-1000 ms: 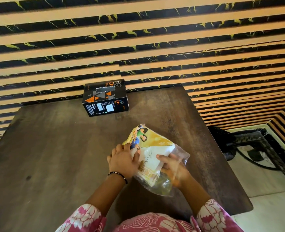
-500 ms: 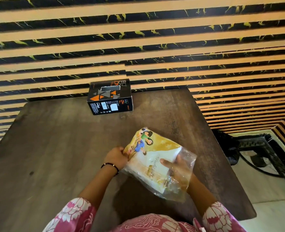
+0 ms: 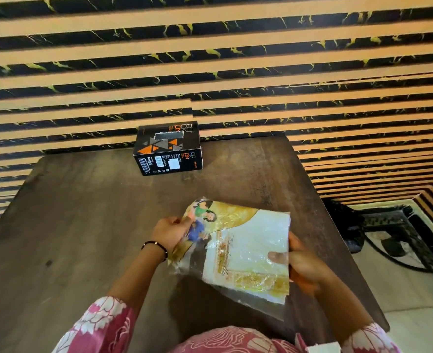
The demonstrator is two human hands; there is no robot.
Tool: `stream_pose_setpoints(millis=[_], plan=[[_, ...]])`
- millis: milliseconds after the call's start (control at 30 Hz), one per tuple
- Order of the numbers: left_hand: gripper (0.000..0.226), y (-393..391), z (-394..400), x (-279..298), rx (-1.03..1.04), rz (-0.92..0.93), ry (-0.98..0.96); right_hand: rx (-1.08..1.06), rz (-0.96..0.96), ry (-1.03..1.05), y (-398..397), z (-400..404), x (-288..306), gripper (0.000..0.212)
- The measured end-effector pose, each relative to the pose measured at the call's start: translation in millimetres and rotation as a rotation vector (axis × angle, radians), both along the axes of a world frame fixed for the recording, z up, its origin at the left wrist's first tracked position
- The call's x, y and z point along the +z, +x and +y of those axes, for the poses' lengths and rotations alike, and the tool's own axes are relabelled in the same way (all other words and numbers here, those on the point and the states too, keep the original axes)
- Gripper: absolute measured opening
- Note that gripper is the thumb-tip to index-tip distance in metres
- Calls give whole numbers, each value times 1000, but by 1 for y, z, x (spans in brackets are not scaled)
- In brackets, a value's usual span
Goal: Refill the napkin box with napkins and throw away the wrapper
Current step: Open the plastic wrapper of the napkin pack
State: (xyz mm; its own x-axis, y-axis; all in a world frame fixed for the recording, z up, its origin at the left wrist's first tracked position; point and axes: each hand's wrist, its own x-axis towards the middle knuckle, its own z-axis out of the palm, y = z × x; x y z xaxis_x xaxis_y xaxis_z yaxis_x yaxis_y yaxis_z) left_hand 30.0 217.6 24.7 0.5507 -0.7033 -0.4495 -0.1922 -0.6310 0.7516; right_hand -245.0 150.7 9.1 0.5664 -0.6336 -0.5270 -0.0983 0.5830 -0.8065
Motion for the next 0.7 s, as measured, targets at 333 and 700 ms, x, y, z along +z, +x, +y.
stream_pose_setpoints(millis=[333, 700], plan=[[29, 11, -2, -14, -45, -389, 193, 15, 131, -20, -22, -12, 11, 50], [75, -51, 1, -50, -900, -551, 151, -42, 146, 32, -35, -13, 11, 51]])
